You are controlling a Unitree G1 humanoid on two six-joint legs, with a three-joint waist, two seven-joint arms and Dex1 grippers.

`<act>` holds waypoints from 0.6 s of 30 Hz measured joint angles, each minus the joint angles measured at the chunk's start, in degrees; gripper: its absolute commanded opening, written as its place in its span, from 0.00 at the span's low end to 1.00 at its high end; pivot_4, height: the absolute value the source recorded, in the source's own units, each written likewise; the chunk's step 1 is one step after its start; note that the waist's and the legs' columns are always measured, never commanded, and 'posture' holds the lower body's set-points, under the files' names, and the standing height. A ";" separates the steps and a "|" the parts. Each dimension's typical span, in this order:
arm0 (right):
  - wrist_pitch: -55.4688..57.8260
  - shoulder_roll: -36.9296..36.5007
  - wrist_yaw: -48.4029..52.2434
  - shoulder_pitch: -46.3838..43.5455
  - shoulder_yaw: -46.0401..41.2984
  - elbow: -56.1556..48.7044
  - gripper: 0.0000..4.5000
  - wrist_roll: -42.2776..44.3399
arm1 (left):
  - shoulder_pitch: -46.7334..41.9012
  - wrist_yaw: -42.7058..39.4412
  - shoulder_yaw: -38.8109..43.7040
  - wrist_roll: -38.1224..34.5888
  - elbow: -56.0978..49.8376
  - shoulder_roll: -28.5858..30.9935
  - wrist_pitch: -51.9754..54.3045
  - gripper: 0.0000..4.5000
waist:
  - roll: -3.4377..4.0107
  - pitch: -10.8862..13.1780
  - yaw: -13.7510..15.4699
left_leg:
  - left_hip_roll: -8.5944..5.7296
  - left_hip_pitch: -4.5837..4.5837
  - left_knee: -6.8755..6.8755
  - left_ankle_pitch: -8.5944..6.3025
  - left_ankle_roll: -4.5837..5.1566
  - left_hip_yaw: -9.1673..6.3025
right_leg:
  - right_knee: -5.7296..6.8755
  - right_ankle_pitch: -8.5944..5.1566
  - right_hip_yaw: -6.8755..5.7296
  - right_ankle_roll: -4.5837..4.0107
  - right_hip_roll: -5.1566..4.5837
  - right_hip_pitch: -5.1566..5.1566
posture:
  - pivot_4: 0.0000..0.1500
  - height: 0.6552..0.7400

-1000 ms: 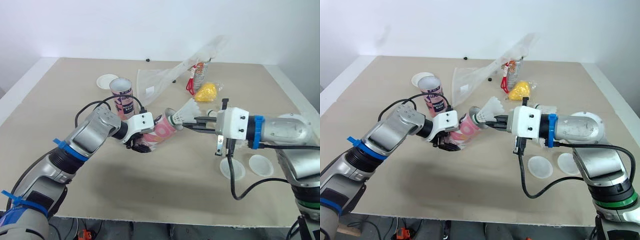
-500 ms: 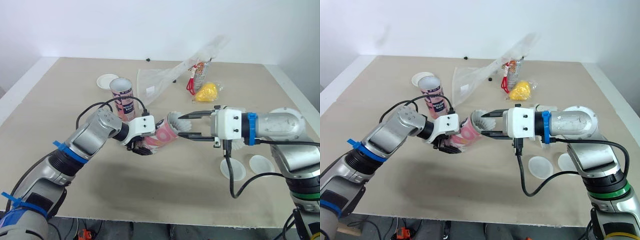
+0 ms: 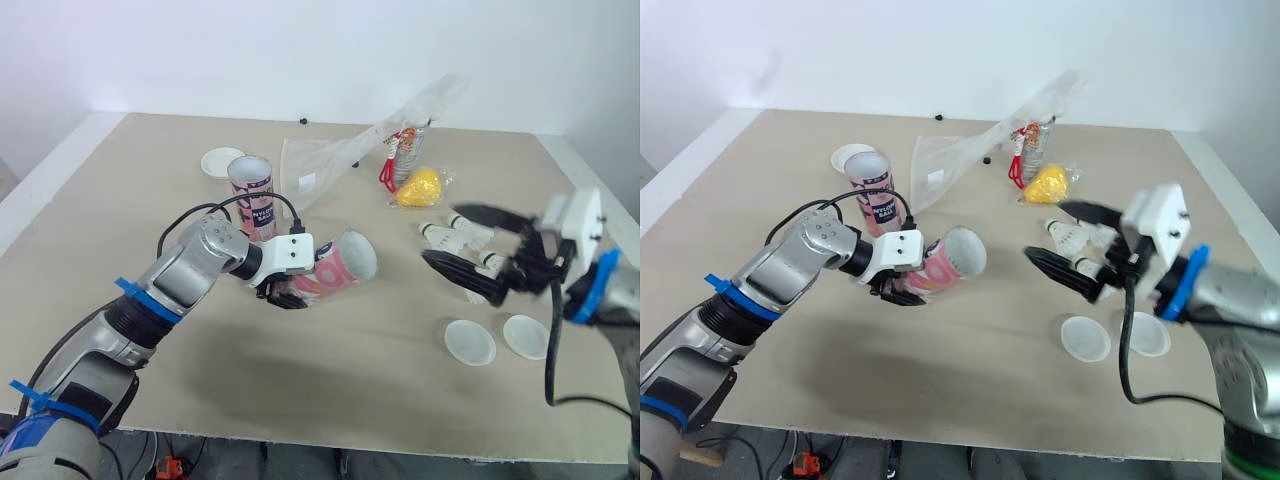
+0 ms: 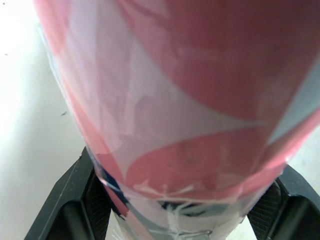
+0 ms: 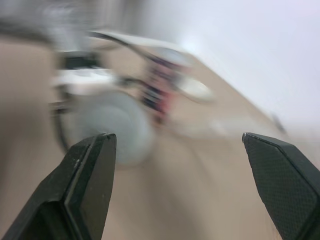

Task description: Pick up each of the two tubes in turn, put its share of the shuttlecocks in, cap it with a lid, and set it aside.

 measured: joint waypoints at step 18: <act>2.17 11.72 -16.95 12.38 1.47 -1.17 0.96 -3.53 | -0.18 -3.02 -0.04 1.41 1.64 -2.48 -2.96 0.69 | 0.22 0.00 -1.02 | -0.14 0.06 0.04 0.15 0.18 0.13 | 0.00 -0.03 0.26 0.03 -0.05 0.00 | 1.00 1.00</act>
